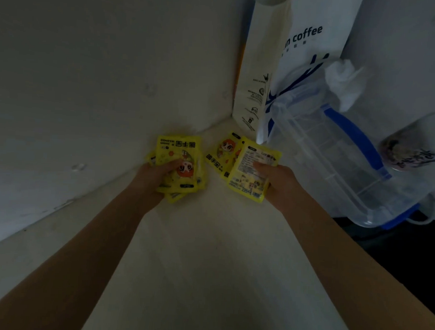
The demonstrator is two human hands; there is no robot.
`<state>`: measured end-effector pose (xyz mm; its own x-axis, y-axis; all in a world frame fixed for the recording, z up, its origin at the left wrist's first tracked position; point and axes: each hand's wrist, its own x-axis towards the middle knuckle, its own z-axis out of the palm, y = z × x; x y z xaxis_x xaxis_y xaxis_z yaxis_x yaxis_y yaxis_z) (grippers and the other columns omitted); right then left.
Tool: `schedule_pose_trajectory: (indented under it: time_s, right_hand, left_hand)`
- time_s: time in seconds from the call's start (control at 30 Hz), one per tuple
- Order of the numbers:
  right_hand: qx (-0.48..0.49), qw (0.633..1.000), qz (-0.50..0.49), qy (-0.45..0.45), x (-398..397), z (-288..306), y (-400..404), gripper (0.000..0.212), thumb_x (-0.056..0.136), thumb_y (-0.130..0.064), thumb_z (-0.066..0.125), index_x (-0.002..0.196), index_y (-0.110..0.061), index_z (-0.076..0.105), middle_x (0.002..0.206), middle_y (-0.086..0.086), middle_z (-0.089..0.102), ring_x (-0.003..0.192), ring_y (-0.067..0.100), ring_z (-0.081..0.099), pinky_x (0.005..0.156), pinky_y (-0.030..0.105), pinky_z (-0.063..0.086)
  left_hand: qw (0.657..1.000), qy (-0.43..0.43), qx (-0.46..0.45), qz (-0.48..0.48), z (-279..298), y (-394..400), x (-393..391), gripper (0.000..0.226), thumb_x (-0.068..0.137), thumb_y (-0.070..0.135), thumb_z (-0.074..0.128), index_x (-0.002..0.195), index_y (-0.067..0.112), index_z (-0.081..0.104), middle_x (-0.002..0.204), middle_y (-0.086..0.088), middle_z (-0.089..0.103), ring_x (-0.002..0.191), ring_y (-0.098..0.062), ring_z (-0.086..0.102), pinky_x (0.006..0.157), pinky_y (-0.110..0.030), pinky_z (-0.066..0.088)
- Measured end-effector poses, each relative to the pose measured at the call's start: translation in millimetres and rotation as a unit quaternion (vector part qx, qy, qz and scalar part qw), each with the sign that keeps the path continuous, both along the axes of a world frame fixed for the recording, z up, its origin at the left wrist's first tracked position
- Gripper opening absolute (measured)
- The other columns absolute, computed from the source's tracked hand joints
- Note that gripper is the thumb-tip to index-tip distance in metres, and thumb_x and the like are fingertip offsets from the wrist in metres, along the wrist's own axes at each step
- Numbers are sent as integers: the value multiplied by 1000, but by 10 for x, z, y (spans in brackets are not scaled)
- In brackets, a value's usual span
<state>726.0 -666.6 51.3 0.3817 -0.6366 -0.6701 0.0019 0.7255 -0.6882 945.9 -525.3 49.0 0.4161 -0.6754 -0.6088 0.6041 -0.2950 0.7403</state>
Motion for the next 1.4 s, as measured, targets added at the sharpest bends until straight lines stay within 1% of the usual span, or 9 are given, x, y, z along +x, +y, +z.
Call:
schedule_pose_trajectory:
  time_s: [0.07, 0.2, 0.33, 0.47, 0.7, 0.83, 1.0, 1.2, 1.4]
  right_hand:
    - [-6, 1000, 0, -9, 69, -7, -39, 36, 89, 0, 59, 125, 5, 57, 125, 24, 61, 112, 40, 61, 90, 55, 51]
    - [-15, 1000, -8, -9, 190, -13, -110, 36, 88, 0, 59, 123, 7, 57, 124, 25, 61, 110, 40, 62, 91, 55, 51]
    - [-13, 1000, -11, -13, 280, -18, -155, 31, 88, 1, 59, 118, 6, 59, 118, 24, 64, 100, 36, 65, 88, 52, 53]
    - [3, 1000, -18, -20, 295, -70, -184, 40, 86, 0, 62, 125, 8, 56, 125, 26, 61, 114, 40, 60, 98, 59, 46]
    - [13, 999, -28, -40, 257, -105, -111, 35, 91, 0, 56, 126, 4, 55, 125, 24, 61, 112, 38, 61, 92, 54, 50]
    - [1, 999, -17, -41, 199, -97, -67, 29, 92, -2, 56, 121, -1, 58, 120, 21, 64, 107, 35, 64, 92, 54, 50]
    - [0, 998, -7, -56, -2, -21, 82, 20, 93, -2, 55, 110, -8, 63, 105, 12, 71, 89, 24, 71, 78, 47, 58]
    - [42, 997, -16, -70, -449, 68, 489, 20, 91, -2, 56, 106, -9, 66, 103, 12, 73, 95, 26, 72, 83, 49, 56]
    - [50, 997, 7, -66, -994, 179, 1073, 22, 91, -2, 55, 109, -6, 65, 111, 15, 71, 101, 30, 69, 88, 51, 54]
  left_hand:
    - [1000, 21, -8, -2, 10, -86, -2, 22, 89, 8, 61, 110, 11, 66, 94, -7, 76, 81, -23, 74, 57, -36, 59]
    - [998, 64, -19, -12, -20, -293, -43, 35, 92, 12, 58, 127, 10, 60, 117, -13, 68, 100, -28, 69, 68, -42, 60]
    - [995, 88, -21, -39, -26, -481, -120, 31, 94, 13, 55, 125, 11, 61, 116, -12, 68, 93, -26, 71, 74, -44, 60]
    - [995, 80, 0, -50, -75, -547, -141, 35, 92, 12, 59, 127, 10, 60, 120, -15, 67, 101, -30, 68, 76, -47, 59]
    - [996, 78, 18, -44, -110, -456, -166, 38, 91, 13, 60, 129, 11, 59, 123, -16, 65, 107, -34, 66, 76, -48, 59]
    - [995, 96, 9, 1, -127, -276, -164, 39, 92, 13, 59, 131, 10, 57, 126, -16, 64, 109, -32, 65, 72, -45, 60]
    - [995, 97, 24, 29, -90, 91, -246, 34, 92, 13, 58, 125, 10, 61, 120, -15, 66, 92, -27, 72, 66, -41, 60]
    - [994, 95, 32, 42, 58, 633, -563, 30, 92, 14, 57, 121, 11, 62, 106, -12, 73, 87, -26, 73, 61, -39, 59]
    - [995, 71, 49, 41, 199, 1165, -991, 35, 91, 14, 59, 126, 9, 60, 118, -15, 68, 88, -26, 73, 67, -40, 61]
